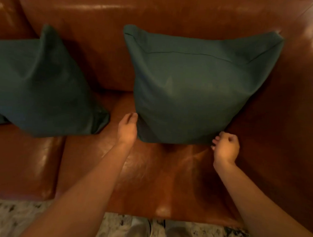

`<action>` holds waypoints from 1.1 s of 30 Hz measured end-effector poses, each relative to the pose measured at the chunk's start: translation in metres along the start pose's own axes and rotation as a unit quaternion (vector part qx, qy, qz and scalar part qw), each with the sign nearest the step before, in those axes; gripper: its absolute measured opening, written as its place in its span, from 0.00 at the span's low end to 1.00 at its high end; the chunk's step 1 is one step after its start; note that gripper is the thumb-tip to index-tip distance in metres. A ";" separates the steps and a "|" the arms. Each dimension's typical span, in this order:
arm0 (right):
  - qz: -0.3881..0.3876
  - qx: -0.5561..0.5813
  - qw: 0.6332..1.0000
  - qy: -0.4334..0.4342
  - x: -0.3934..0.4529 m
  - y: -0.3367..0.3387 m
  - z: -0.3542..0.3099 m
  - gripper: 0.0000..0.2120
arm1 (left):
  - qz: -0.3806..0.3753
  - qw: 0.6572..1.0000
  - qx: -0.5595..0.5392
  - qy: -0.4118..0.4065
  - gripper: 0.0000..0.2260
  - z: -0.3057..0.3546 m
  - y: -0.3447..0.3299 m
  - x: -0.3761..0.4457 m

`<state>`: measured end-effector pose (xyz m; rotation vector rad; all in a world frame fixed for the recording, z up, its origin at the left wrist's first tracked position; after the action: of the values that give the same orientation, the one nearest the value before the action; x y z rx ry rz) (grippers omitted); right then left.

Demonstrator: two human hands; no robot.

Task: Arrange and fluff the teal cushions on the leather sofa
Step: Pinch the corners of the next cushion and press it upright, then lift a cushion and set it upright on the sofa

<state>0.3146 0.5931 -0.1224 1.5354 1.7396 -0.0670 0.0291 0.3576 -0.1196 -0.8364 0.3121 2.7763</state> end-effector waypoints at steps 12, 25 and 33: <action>-0.289 -0.129 0.947 0.048 -0.156 -0.130 0.005 0.07 | -0.052 0.996 0.063 -0.021 0.05 0.006 0.110 -0.066; -0.272 -0.146 0.951 0.005 -0.299 -0.284 0.007 0.10 | -0.032 0.994 0.076 -0.076 0.10 0.052 0.344 0.033; -0.224 -0.094 0.970 -0.015 -0.330 -0.322 -0.026 0.09 | 0.033 0.990 0.063 -0.119 0.03 0.124 0.442 0.113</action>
<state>0.0081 0.2539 -0.0572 0.9818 1.9767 -0.1458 -0.2471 -0.0135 -0.0214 -0.4674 0.4738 2.8420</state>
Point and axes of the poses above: each hand's wrist, its own x-axis towards the middle knuckle, its own y-axis out of the back of the hand, z = x × y, the point moved 10 cm from there along x, towards the middle knuckle, and after that the axes turned 10 degrees about -x, right-handed, at the moved point
